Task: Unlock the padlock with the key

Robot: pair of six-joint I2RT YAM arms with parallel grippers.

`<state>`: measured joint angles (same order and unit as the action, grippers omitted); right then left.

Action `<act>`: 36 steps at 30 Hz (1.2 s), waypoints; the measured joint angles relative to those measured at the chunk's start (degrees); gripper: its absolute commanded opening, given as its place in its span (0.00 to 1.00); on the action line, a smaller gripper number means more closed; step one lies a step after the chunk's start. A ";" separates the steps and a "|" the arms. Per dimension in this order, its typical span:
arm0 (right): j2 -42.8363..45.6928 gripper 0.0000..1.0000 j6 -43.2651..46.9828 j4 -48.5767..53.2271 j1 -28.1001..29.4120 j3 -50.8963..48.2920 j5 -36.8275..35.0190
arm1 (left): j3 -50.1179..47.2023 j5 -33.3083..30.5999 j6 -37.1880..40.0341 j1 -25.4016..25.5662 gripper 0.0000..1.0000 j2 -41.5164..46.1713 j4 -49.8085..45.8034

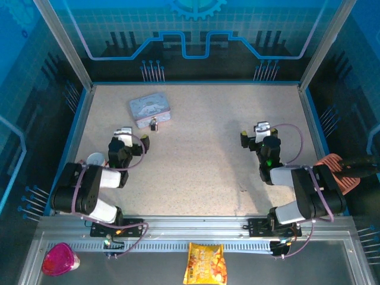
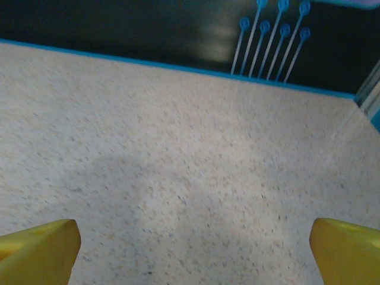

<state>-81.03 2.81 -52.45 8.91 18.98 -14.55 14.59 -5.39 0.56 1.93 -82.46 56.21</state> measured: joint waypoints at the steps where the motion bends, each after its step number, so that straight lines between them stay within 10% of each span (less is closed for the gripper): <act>1: 1.27 1.00 0.50 0.17 0.59 -0.15 -0.04 | -0.11 0.28 -0.15 0.00 0.99 2.82 -2.21; 9: 18.51 1.00 0.28 16.79 6.21 2.64 -0.26 | 10.45 0.70 -9.77 0.04 0.99 25.66 -28.00; 15: 34.53 1.00 -16.28 42.71 5.38 13.66 -1.03 | 21.27 -3.37 -25.38 0.04 0.99 30.75 -52.61; 24: 46.58 1.00 -28.72 66.53 -1.27 17.14 12.63 | 18.25 4.59 -35.21 -0.33 0.99 43.21 -68.46; 29: 43.74 1.00 -28.11 79.28 10.05 23.28 9.44 | 17.92 11.91 -35.36 1.95 0.99 43.39 -71.43; 36: 40.92 0.99 -30.08 87.86 25.59 25.77 2.45 | 17.92 9.07 -36.24 19.96 0.99 43.54 -74.86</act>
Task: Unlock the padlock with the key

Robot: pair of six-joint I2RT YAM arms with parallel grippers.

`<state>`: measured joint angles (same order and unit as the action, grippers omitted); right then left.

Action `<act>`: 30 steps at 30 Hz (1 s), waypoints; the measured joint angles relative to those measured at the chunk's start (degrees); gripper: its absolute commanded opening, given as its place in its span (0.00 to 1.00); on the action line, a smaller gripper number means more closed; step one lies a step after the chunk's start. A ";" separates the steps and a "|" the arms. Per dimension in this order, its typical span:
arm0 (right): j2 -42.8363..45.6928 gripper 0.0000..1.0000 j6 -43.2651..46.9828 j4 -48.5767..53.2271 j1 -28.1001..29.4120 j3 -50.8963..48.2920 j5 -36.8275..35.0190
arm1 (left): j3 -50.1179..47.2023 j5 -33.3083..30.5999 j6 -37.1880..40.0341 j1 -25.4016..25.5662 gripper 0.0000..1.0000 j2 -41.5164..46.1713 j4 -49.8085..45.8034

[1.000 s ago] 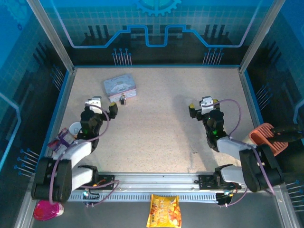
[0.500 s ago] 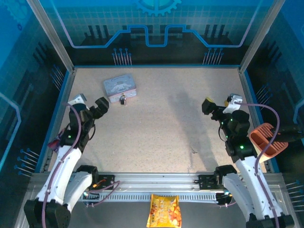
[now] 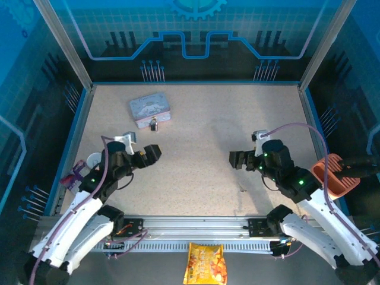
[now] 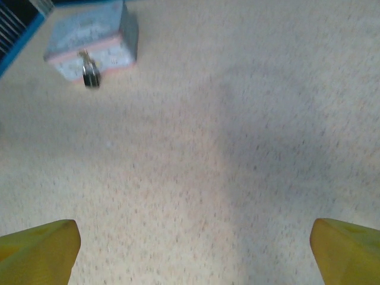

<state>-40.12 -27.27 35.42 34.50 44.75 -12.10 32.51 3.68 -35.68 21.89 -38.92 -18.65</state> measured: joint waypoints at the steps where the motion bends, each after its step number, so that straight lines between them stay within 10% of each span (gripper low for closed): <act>1: -0.61 0.99 -0.63 0.70 1.57 -0.02 -0.68 | 0.00 -0.72 -0.09 2.19 0.99 -0.07 -0.20; 17: -10.47 0.91 -14.32 9.42 12.37 -4.87 -5.16 | -1.84 -6.54 -2.86 21.75 0.99 -17.22 5.70; 30: -14.84 0.54 -23.34 9.84 9.55 -13.88 -2.12 | -4.00 -8.04 -7.02 25.51 0.98 -21.44 13.99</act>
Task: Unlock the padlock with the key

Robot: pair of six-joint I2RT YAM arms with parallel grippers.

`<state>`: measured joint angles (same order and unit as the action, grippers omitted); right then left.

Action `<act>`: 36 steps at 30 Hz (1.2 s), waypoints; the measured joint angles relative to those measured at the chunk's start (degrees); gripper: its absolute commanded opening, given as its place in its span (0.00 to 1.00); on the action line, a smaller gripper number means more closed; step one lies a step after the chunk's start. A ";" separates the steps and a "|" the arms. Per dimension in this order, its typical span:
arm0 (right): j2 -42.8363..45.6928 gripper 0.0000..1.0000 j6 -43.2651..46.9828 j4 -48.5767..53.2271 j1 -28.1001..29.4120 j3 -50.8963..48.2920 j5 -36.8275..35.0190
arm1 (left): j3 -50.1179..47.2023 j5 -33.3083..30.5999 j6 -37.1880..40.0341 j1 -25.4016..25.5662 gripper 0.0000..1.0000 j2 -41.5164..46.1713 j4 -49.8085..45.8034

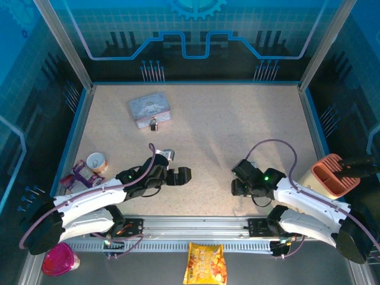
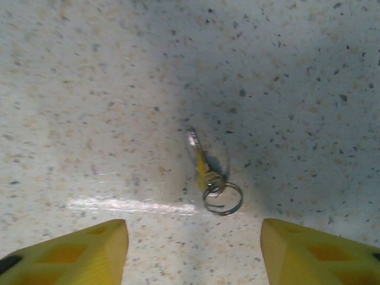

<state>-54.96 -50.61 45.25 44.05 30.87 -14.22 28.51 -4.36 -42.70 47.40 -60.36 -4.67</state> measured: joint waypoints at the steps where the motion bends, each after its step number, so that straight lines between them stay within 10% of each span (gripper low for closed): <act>1: -0.02 0.53 -0.37 -0.26 -0.68 -0.57 0.26 | -0.20 -0.11 -0.37 0.15 0.98 -0.02 0.63; 24: -1.51 0.38 -9.86 -8.94 -5.62 -6.62 1.75 | -0.98 -1.51 -2.40 1.97 0.99 -1.53 5.05; 36: -4.31 0.14 -11.13 -10.73 -5.88 -6.88 1.57 | -0.98 -2.14 -2.43 2.08 0.99 -1.75 5.07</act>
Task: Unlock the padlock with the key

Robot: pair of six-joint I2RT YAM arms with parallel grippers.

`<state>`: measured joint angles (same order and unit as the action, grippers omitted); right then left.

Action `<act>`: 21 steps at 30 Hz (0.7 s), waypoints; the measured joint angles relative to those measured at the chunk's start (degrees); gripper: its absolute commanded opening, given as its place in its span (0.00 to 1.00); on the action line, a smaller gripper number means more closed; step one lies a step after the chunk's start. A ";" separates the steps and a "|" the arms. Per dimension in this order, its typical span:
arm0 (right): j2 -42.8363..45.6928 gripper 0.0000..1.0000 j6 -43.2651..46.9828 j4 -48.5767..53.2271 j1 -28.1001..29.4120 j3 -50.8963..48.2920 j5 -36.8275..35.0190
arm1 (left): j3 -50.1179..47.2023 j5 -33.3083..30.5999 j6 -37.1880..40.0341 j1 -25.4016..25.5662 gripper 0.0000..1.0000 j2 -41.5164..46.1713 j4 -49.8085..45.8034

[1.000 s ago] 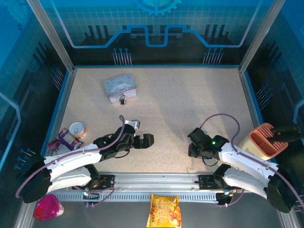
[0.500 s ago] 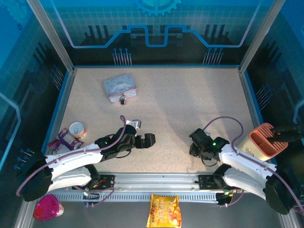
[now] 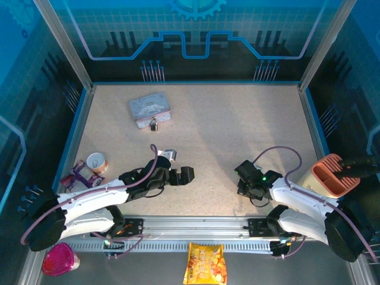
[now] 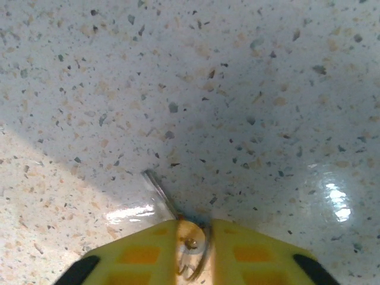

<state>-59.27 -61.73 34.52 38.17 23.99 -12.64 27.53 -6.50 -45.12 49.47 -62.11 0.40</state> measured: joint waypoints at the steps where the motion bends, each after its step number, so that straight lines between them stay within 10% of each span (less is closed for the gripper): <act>1: 0.04 0.12 -0.13 -0.07 0.00 0.00 -0.11 | 0.00 -0.07 0.02 0.00 0.99 -0.15 0.02; 21: 15.82 0.00 -0.94 -9.77 0.02 -4.44 4.35 | 0.04 -0.72 -0.11 0.11 0.95 0.13 1.29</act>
<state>-43.44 -62.67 24.75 38.20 19.55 -8.29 27.57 -7.22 -45.23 49.58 -61.98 1.69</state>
